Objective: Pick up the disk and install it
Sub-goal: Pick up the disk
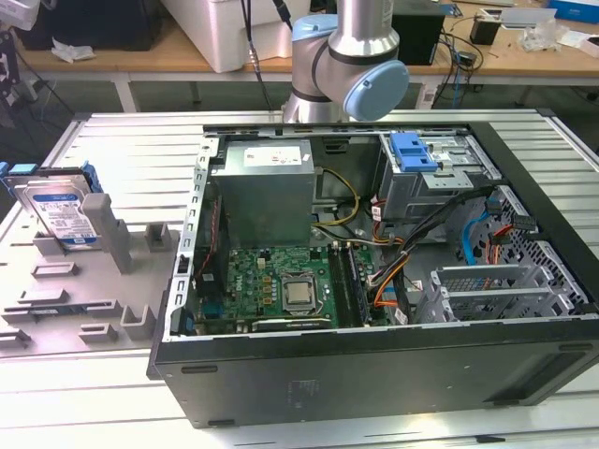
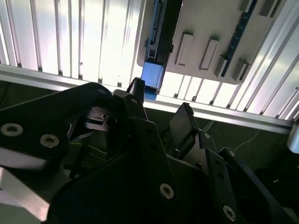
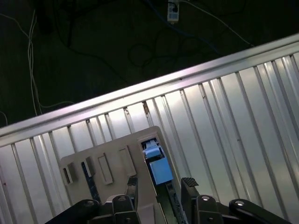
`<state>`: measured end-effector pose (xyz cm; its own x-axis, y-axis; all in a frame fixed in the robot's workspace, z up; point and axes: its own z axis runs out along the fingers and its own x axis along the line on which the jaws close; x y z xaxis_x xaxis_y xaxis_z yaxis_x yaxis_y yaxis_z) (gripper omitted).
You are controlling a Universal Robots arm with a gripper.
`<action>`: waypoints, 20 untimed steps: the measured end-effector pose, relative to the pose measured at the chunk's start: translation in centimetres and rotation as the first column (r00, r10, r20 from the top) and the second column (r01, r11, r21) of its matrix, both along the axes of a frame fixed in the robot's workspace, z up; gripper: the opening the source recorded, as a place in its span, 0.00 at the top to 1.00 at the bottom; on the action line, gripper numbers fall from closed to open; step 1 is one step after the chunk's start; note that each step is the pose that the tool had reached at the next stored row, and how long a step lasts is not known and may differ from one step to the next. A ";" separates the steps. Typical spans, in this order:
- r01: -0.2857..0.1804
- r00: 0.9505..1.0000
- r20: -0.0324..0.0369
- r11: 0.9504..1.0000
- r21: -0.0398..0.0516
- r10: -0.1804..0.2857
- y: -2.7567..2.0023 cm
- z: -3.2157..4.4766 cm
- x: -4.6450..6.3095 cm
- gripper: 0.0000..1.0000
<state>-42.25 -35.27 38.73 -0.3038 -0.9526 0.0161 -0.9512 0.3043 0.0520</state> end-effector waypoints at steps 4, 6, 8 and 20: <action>0.000 1.000 0.000 1.000 0.000 0.000 0.00 0.00 0.0 0.50; -0.001 1.000 0.000 1.000 0.000 0.001 0.00 0.00 0.0 0.50; -0.002 1.000 0.000 1.000 -0.001 0.002 0.00 0.00 0.0 0.50; -0.163 0.986 0.017 0.986 -0.015 0.163 0.11 -0.02 0.0 0.50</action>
